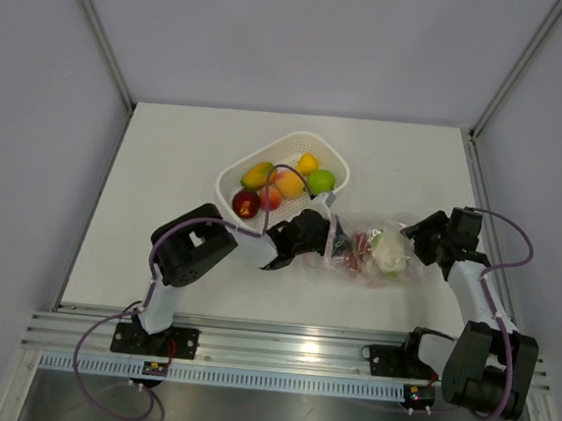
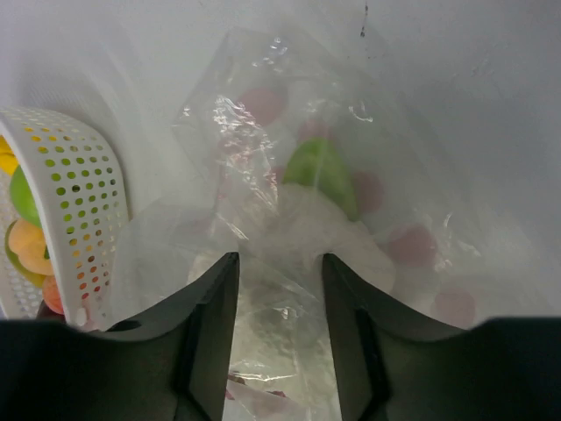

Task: Open the zip-top bag and remove the fake food
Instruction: Pick up the fake fruit from the zipper food storage bag.

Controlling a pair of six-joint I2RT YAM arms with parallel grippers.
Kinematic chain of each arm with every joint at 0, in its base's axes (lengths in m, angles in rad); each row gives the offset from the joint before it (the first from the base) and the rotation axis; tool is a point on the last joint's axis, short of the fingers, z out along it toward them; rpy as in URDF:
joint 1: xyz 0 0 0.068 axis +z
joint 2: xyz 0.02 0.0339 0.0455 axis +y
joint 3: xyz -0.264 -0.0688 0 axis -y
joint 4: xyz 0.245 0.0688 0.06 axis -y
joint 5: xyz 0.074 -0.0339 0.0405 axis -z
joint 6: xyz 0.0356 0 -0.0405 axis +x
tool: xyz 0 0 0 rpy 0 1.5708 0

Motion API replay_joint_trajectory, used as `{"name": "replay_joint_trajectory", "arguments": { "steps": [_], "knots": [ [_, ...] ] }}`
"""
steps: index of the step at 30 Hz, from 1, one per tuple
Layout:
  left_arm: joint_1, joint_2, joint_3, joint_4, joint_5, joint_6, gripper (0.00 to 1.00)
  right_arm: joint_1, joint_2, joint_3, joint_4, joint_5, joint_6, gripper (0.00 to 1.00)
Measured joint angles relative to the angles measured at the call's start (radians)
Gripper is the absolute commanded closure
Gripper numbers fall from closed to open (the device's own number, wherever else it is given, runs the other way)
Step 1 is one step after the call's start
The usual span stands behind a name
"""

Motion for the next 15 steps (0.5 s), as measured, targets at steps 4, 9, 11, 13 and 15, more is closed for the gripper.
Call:
{"name": "replay_joint_trajectory", "arguments": {
  "steps": [4, 9, 11, 13, 15],
  "knots": [
    [0.003, 0.009, 0.007, -0.002, 0.003, 0.0, 0.85, 0.001, -0.006, -0.006, 0.007, 0.002, -0.001, 1.0],
    [0.005, 0.015, 0.01, -0.001, 0.011, 0.0, 0.85, 0.001, -0.023, -0.007, 0.008, 0.016, 0.013, 1.0],
    [0.005, 0.015, 0.01, -0.001, 0.012, 0.0, 0.85, 0.001, -0.032, -0.007, 0.006, 0.037, 0.021, 1.0],
    [0.005, 0.015, 0.01, -0.001, 0.013, 0.0, 0.85, 0.001, -0.04, -0.007, 0.0, 0.07, 0.034, 1.0],
    [0.005, 0.015, 0.011, -0.001, 0.013, 0.0, 0.85, 0.001, -0.045, -0.007, -0.012, 0.116, 0.053, 1.0]
  ]
}}
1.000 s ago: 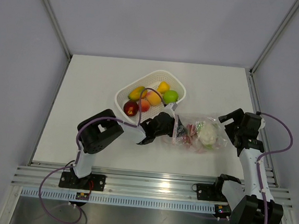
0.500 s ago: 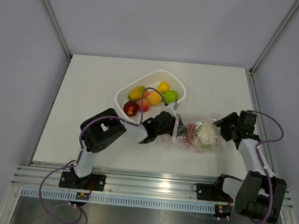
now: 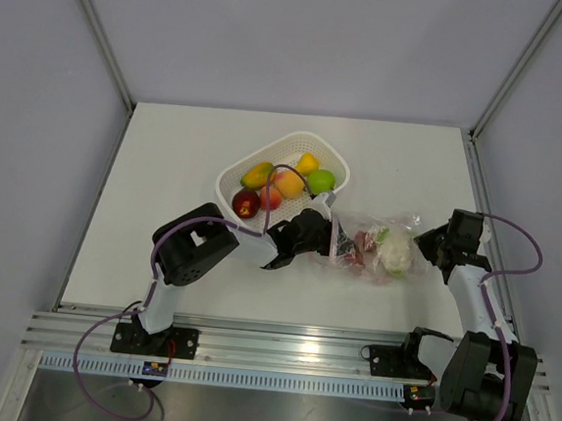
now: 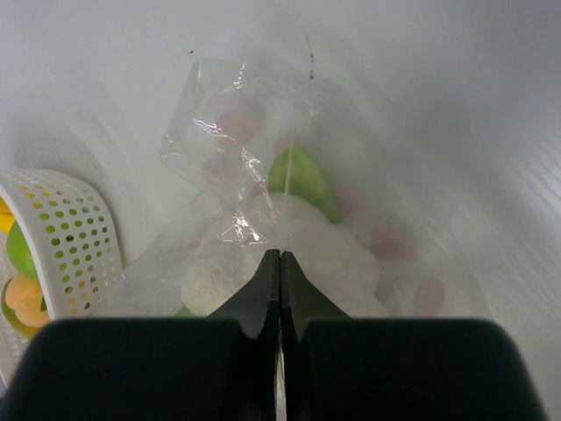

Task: Open the zip-top bag and remove the fake food
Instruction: Pick up the fake fruit from the zipper food storage bag.

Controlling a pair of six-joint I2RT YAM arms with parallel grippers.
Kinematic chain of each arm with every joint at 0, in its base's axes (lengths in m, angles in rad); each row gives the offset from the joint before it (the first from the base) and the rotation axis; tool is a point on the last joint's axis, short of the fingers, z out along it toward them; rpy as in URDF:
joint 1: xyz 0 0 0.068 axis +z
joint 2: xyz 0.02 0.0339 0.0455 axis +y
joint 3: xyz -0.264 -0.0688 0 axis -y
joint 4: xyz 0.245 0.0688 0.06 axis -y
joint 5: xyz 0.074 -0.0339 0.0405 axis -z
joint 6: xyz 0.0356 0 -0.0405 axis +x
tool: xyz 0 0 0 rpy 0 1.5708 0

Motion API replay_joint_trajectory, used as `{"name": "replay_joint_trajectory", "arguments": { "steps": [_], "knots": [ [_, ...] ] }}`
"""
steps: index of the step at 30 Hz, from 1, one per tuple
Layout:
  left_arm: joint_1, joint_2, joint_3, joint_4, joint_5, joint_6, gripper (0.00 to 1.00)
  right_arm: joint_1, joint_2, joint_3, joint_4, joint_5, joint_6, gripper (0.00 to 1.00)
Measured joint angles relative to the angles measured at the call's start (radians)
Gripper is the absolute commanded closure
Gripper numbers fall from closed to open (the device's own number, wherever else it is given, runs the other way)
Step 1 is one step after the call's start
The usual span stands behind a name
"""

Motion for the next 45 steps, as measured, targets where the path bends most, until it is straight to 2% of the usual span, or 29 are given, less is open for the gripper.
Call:
{"name": "replay_joint_trajectory", "arguments": {
  "steps": [11, 17, 31, 45],
  "knots": [
    [0.007, 0.0, -0.002, 0.003, 0.008, -0.001, 0.86, 0.001, -0.111, -0.018, -0.093, 0.278, 0.125, 1.0],
    [0.026, -0.012, -0.035, 0.02, 0.021, -0.008, 0.86, 0.001, -0.134, -0.019, -0.135, 0.36, 0.159, 1.0],
    [0.051, -0.071, -0.135, 0.091, 0.02, -0.026, 0.86, 0.001, -0.137, -0.019, -0.181, 0.428, 0.204, 1.0],
    [0.055, -0.17, -0.034, -0.062, 0.001, 0.039, 0.85, 0.001, -0.106, -0.019, -0.182, 0.428, 0.203, 1.0]
  ]
}}
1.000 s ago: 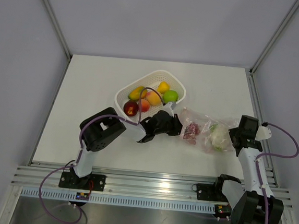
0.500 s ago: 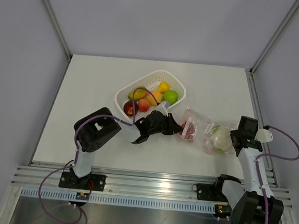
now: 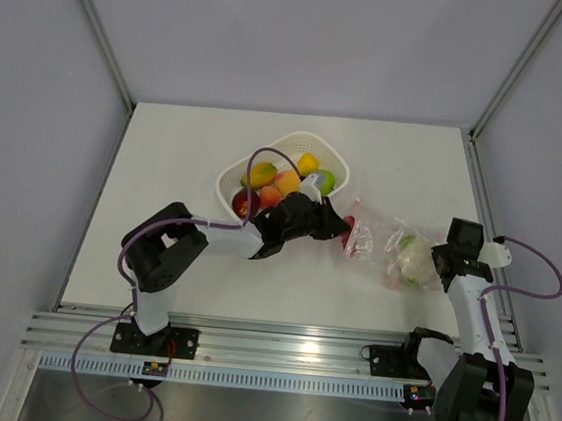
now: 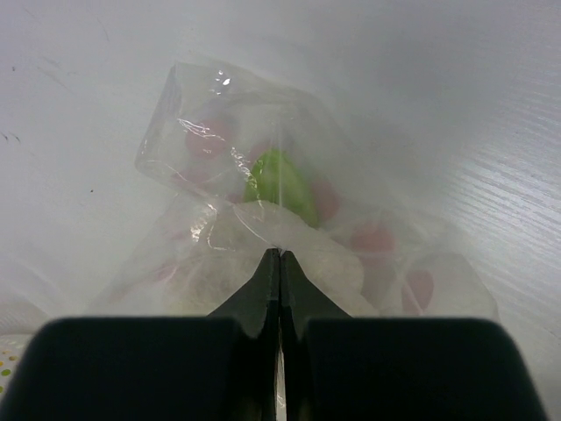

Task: Open the zip-top bag and remove the fake food
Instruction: Pick up the fake fruit from the zipper food storage bag.

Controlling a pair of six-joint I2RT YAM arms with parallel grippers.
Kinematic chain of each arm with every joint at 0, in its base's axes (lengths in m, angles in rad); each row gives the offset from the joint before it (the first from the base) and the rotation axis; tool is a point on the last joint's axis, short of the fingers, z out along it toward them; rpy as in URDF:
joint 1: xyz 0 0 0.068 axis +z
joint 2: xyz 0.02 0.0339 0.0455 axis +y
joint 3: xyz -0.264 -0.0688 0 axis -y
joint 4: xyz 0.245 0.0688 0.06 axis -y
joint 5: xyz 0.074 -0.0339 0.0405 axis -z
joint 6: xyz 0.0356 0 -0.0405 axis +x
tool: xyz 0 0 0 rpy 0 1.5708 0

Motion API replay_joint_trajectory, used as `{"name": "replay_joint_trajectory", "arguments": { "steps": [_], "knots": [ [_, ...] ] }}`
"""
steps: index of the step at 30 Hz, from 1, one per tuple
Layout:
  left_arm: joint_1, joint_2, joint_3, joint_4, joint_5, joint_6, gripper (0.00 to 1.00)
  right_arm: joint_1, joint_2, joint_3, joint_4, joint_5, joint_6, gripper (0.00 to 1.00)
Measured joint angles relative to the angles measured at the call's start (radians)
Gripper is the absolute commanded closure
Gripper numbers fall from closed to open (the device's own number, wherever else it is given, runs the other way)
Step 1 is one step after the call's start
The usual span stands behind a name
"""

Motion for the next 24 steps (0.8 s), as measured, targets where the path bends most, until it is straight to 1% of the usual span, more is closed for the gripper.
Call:
{"name": "replay_joint_trajectory", "arguments": {
  "steps": [11, 24],
  "knots": [
    [0.032, -0.08, 0.042, -0.17, -0.024, 0.054, 0.85, 0.0, 0.0, 0.0, 0.0, -0.001, -0.002, 1.0],
    [0.133, -0.277, 0.049, -0.319, -0.032, 0.107, 0.82, 0.0, 0.005, 0.0, 0.004, -0.002, -0.008, 1.0]
  ]
}}
